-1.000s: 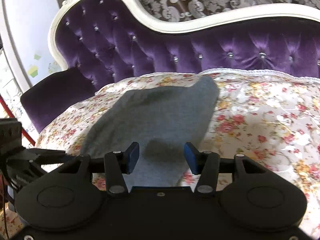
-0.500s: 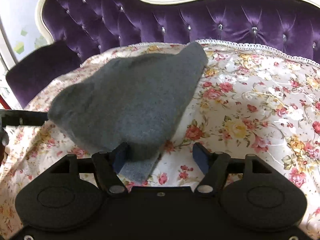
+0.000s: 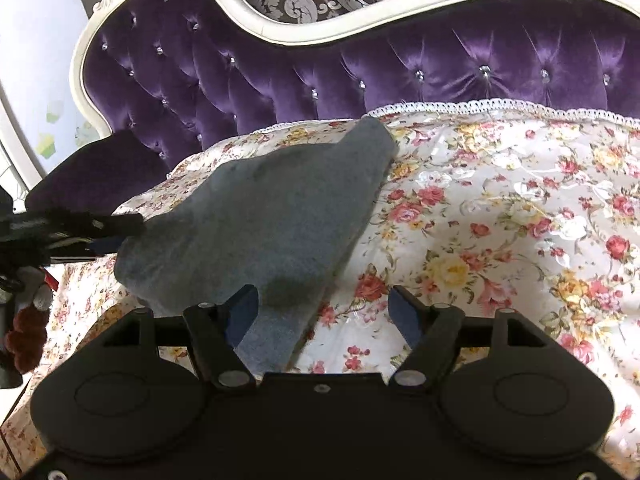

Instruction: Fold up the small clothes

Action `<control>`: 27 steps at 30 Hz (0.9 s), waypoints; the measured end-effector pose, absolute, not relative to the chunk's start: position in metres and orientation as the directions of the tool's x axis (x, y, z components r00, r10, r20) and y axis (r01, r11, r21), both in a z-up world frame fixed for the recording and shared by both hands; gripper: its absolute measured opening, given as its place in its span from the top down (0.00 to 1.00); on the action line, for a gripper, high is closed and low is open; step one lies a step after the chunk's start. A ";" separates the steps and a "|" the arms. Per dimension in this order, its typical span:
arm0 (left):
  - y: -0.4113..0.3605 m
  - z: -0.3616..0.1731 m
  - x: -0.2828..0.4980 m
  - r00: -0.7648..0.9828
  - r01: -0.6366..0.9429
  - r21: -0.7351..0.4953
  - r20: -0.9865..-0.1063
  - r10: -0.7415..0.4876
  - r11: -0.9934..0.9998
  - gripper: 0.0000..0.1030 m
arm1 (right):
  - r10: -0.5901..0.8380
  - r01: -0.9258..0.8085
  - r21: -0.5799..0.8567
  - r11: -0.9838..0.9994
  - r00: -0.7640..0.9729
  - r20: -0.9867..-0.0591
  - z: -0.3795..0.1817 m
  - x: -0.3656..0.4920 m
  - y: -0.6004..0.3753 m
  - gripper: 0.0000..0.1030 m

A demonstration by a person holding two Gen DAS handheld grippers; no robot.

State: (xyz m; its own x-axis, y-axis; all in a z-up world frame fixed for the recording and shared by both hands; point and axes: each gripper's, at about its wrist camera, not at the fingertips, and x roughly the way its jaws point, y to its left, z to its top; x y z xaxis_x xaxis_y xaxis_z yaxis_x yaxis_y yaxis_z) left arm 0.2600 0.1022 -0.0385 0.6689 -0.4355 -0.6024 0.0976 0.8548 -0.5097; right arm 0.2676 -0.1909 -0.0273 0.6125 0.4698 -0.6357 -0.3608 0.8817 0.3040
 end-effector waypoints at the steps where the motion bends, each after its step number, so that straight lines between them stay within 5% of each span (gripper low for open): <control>1: 0.104 -0.044 0.261 0.662 0.080 -0.507 -0.616 -0.426 0.858 0.97 | 0.469 -0.357 0.307 0.882 0.612 -0.637 -0.029 0.268 -0.192 0.28; 16: 0.131 -0.071 0.233 0.673 0.050 -0.508 -0.619 -0.405 0.860 0.96 | 0.451 -0.272 0.373 0.887 0.687 -0.570 -0.017 0.344 -0.182 0.27; 20: 0.130 -0.072 0.232 0.679 0.063 -0.496 -0.615 -0.401 0.866 0.93 | 0.429 -0.227 0.381 0.896 0.661 -0.616 -0.029 0.384 -0.163 0.27; 21: 0.129 -0.070 0.232 0.679 0.074 -0.494 -0.611 -0.406 0.866 0.86 | 0.413 -0.218 0.363 0.906 0.644 -0.644 -0.036 0.392 -0.158 0.27; 23: 0.132 -0.065 0.230 0.687 0.079 -0.494 -0.603 -0.406 0.866 0.53 | 0.391 -0.210 0.337 0.918 0.623 -0.677 -0.046 0.401 -0.151 0.27; 24: 0.135 -0.060 0.228 0.696 0.065 -0.480 -0.606 -0.385 0.875 0.24 | 0.401 -0.210 0.350 0.913 0.621 -0.674 -0.047 0.401 -0.152 0.27; 27: 0.147 -0.051 0.224 0.726 0.072 -0.502 -0.566 -0.390 0.862 0.18 | 0.483 -0.221 0.451 0.865 0.612 -0.626 -0.044 0.390 -0.165 0.27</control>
